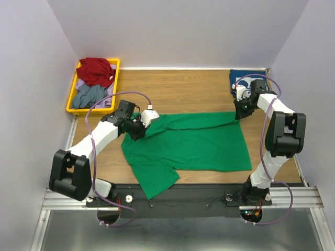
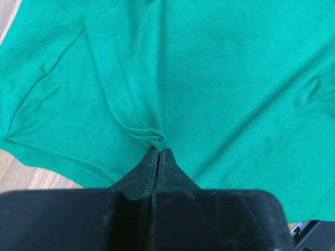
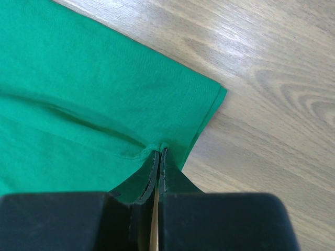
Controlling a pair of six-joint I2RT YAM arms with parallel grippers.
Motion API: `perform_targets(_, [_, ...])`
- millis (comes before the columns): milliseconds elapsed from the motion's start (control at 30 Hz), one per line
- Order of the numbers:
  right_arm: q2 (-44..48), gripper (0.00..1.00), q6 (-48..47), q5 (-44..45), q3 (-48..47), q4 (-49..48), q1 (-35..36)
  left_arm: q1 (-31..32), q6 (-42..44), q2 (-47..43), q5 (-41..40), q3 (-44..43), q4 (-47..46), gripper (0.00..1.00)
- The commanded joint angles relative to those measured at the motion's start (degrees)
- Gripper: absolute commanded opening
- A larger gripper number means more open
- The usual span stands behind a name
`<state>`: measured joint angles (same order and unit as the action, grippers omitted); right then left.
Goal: Fold and stack the t-shirts
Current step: Fold the tshirt
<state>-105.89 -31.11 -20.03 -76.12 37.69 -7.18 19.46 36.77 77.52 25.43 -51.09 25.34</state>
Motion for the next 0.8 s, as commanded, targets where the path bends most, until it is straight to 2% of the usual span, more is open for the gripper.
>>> perform_targets(0, [2.0,0.0,-1.7,1.0,-0.5,-1.0,-0.6,1.0,3.4,-2.8,-0.4,0.9,1.5,0.0])
perform_targets(200, [2.1,0.01,-3.4,2.4,1.6,-1.0,-0.6,2.6,8.3,-2.2,-1.7,4.4,2.5,0.0])
perform_targets(300, [1.5,0.01,-4.0,3.3,1.6,-1.0,-0.6,3.8,10.8,-2.1,-3.2,6.6,2.7,0.06])
perform_targets(333, [1.4,0.05,-4.3,3.9,1.6,-1.0,-0.6,3.8,11.4,-2.2,-3.4,6.8,3.4,0.15])
perform_targets(400, [1.6,0.22,-4.5,4.5,1.5,-1.0,-0.6,3.8,13.3,-2.9,-2.6,6.9,5.6,0.22])
perform_targets(433, [2.1,0.41,-4.5,4.7,1.2,-1.0,-0.7,3.8,13.7,-3.4,-2.1,6.9,6.1,0.34])
perform_targets(500, [3.0,0.52,-4.2,4.5,0.8,-0.9,-0.6,3.7,14.6,-5.9,-1.3,6.4,7.0,0.43])
perform_targets(633, [6.5,0.59,-2.8,-1.2,-1.1,1.5,-0.6,3.1,13.9,-8.3,-0.6,4.4,5.9,0.45])
perform_targets(767, [6.1,0.55,-0.7,-6.9,-5.1,5.4,0.0,2.2,8.9,-5.5,2.1,1.0,2.8,0.46])
